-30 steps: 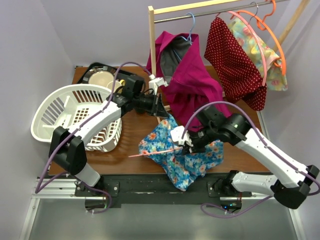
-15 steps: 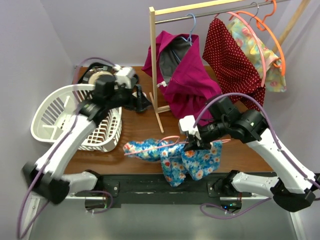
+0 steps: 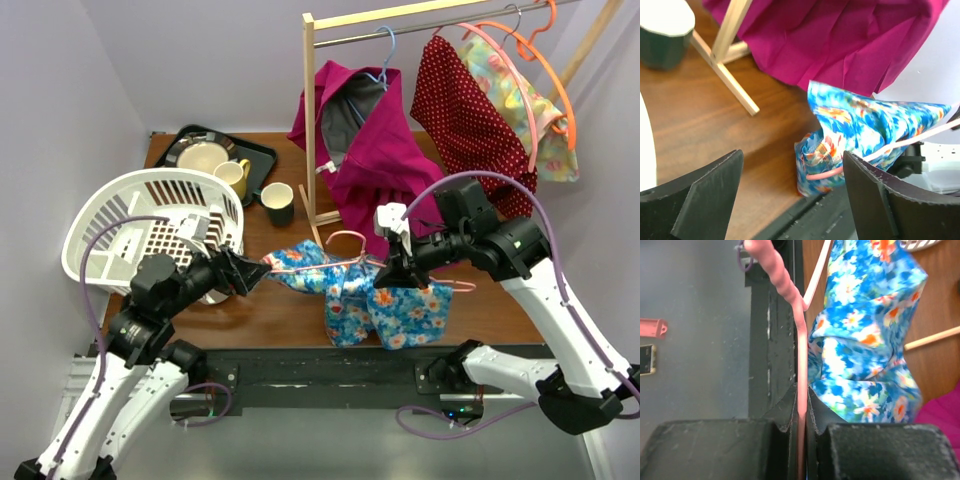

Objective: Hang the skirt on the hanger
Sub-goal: Place skirt on hanger

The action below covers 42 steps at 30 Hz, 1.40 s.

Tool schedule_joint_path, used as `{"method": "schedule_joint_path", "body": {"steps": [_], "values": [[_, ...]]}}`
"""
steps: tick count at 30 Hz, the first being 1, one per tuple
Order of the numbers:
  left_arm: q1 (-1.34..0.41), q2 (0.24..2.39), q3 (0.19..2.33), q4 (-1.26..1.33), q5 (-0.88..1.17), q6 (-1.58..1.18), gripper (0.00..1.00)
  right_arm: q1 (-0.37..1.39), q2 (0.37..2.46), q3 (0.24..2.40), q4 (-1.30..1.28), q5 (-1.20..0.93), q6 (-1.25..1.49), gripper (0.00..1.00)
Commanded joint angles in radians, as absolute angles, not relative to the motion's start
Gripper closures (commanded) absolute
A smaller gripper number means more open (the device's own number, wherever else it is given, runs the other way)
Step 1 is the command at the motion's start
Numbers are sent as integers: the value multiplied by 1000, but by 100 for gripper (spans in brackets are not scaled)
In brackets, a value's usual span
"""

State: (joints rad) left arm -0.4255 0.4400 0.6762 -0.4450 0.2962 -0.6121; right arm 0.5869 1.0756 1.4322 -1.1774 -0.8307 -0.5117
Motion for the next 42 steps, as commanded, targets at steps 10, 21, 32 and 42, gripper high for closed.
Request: {"method": "schedule_joint_path", "body": {"steps": [10,21,32,42], "values": [[-422,627,810,-439,452,-744,13,583,1031,1381,-1120,-902,-525,100],[-422,666,824,-519,474,-709,82,583,1037,1382,-1143,-930,-552,100],[-411,1043,1109,-290,462,-646,100,655,1028,1299,-1272,-907,-778,100],[-384,1285,1200,-270,570,-597,100,660,1002,1313,-1278,-907,-779,100]]}}
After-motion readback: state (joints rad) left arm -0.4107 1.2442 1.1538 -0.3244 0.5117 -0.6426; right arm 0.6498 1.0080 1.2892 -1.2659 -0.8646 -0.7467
